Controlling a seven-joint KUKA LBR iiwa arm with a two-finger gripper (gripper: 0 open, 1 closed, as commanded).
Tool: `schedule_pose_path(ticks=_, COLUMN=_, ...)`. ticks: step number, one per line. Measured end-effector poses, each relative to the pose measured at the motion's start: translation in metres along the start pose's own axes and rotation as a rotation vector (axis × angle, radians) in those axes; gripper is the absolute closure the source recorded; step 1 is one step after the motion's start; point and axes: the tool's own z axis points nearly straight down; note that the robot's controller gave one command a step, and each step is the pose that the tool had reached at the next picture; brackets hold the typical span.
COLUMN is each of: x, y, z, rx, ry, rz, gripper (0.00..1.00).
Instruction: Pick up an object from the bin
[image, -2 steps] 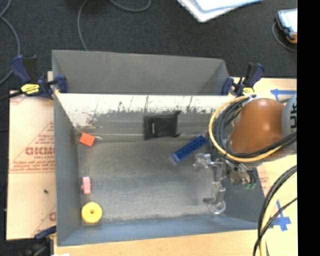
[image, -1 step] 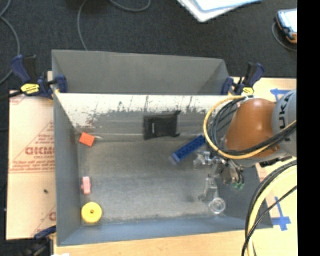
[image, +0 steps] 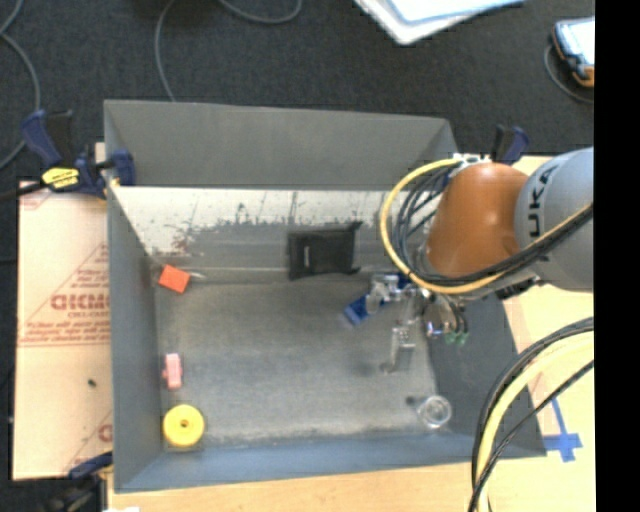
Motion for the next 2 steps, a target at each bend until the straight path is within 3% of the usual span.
schedule_pose_path(ticks=1, x=-0.011, y=-0.015, z=0.002, rx=0.0, ry=-0.006, rz=-0.21, gripper=0.0)
schedule_pose_path(ticks=2, x=-0.044, y=-0.019, z=0.034, rx=-0.001, ry=-0.008, rz=0.24, gripper=0.0)
